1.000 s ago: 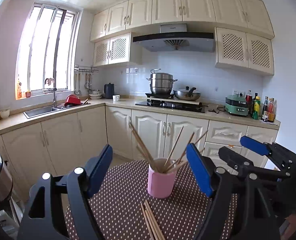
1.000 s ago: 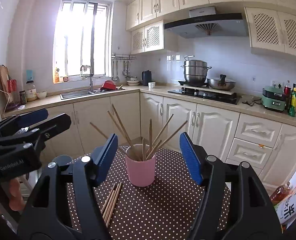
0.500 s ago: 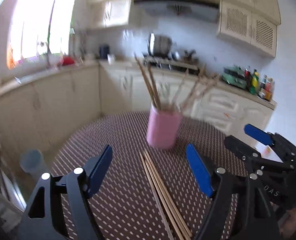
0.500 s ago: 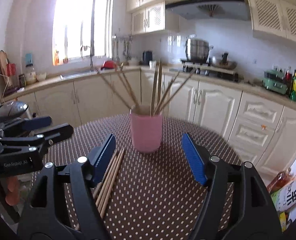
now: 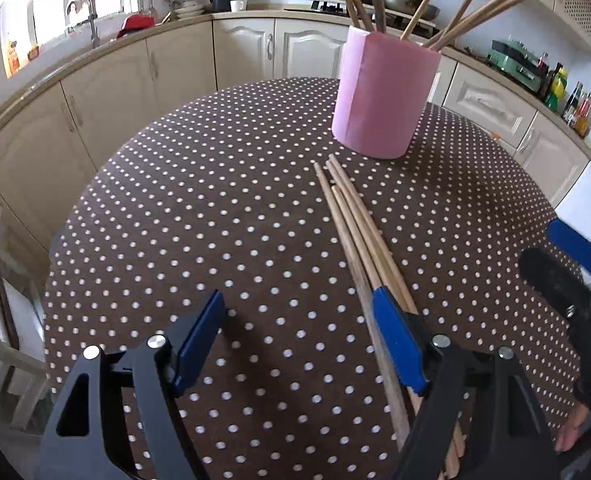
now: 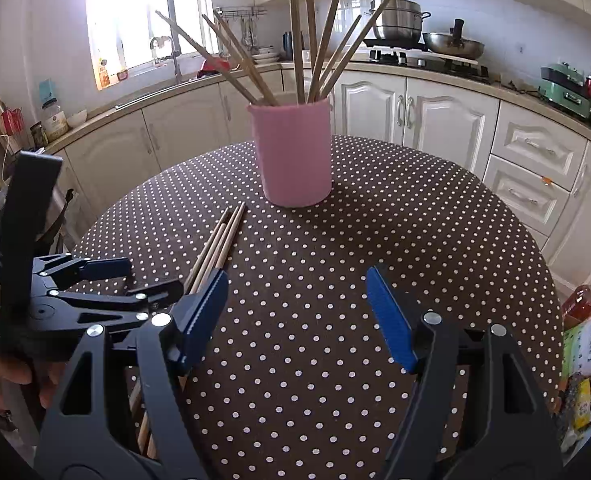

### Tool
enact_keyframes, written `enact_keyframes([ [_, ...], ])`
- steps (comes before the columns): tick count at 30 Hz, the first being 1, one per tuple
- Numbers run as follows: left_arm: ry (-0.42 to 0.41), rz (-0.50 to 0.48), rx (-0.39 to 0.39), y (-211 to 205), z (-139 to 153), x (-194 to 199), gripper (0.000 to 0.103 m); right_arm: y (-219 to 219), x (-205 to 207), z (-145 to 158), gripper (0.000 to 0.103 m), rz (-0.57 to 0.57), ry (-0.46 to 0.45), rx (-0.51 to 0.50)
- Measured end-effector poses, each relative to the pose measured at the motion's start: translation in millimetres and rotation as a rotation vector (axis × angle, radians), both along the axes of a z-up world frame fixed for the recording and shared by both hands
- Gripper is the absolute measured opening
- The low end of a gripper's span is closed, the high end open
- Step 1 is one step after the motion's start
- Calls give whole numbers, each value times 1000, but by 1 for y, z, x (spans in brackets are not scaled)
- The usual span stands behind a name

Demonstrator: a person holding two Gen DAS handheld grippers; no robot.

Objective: Organize utensils
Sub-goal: 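Move both open tools back down to the remaining chopsticks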

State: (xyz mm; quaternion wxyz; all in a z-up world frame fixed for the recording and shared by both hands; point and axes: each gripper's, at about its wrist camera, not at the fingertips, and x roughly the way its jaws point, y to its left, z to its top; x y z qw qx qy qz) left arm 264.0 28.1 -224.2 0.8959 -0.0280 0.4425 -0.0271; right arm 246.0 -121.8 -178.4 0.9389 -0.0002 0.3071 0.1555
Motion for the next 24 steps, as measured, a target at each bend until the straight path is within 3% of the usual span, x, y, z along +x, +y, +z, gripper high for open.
enact_keyframes([
  [8, 39, 28, 27, -3, -1, 24, 75, 1, 11, -4, 71, 11, 43, 20],
  [11, 49, 38, 93, -2, -4, 27, 75, 1, 15, -4, 71, 18, 57, 20],
  [24, 33, 18, 86, 22, -5, 9, 75, 43, 55, -16, 71, 73, 148, -70],
])
